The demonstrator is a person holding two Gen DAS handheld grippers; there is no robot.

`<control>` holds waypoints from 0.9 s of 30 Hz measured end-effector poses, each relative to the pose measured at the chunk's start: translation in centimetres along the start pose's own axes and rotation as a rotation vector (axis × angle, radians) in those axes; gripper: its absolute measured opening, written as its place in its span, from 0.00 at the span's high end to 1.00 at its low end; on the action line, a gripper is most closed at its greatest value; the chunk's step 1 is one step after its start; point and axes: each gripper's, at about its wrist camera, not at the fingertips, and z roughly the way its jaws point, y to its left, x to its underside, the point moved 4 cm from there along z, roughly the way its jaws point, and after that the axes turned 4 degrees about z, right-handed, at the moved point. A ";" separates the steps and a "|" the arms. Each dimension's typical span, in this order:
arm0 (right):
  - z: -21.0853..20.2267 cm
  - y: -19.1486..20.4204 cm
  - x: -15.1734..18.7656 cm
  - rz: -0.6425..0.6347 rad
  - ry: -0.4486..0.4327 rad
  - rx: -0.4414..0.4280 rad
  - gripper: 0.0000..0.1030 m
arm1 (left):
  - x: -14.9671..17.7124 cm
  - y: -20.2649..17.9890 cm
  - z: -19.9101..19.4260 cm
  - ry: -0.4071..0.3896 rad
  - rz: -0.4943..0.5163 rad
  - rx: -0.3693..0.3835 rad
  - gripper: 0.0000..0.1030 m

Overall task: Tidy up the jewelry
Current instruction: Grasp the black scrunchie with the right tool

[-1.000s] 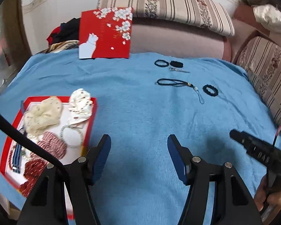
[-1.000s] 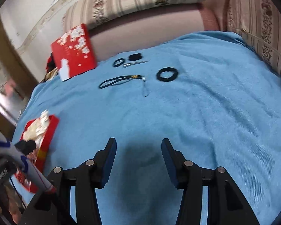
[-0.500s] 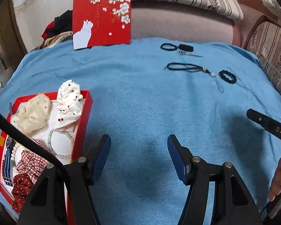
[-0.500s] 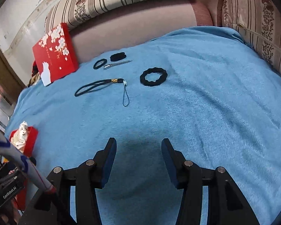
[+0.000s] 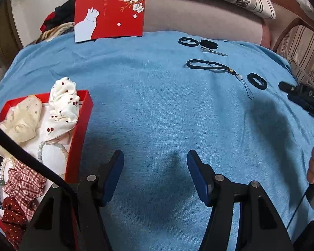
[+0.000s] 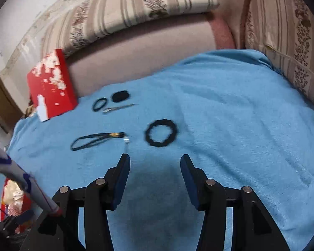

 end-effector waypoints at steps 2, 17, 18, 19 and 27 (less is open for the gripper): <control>0.8 -0.6 -0.3 0.028 0.025 -0.017 0.47 | -0.1 0.0 0.2 0.006 -0.017 0.031 0.40; 4.3 -4.1 -3.1 0.100 0.056 -0.094 0.51 | -9.8 -6.5 1.7 -0.088 0.132 0.142 0.40; 4.5 -4.2 -3.1 0.101 0.057 -0.098 0.52 | -10.5 -6.9 2.4 -0.082 0.137 0.149 0.40; 4.8 -4.2 -3.3 0.100 0.055 -0.105 0.52 | -11.4 -7.4 3.6 -0.066 0.140 0.162 0.40; 7.5 -3.2 -3.8 0.048 0.078 -0.132 0.63 | -13.3 -11.9 9.4 0.028 0.271 0.190 0.54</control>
